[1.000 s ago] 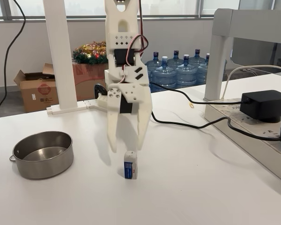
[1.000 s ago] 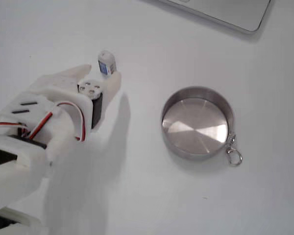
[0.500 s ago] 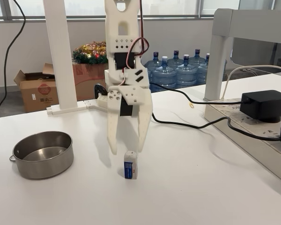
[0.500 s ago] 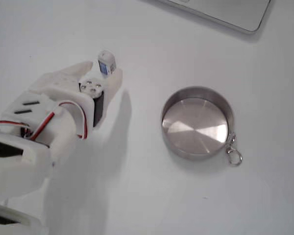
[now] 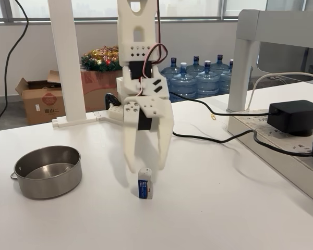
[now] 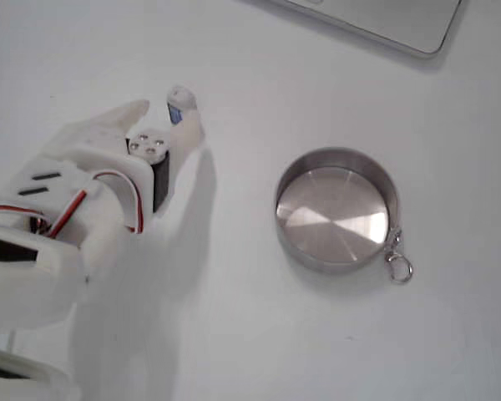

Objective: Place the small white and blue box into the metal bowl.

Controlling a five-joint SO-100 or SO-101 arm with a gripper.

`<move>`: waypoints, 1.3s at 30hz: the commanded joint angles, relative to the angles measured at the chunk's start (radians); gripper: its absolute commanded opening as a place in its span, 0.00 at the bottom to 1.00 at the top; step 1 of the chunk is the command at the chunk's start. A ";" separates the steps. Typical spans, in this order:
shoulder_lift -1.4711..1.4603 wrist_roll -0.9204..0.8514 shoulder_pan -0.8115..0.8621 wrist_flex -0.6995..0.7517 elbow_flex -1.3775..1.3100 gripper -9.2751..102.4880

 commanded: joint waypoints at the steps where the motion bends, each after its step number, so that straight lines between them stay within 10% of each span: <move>1: -0.011 0.005 -0.009 -0.009 -0.063 0.25; 39: -0.158 -0.009 0.026 -0.018 -0.176 0.25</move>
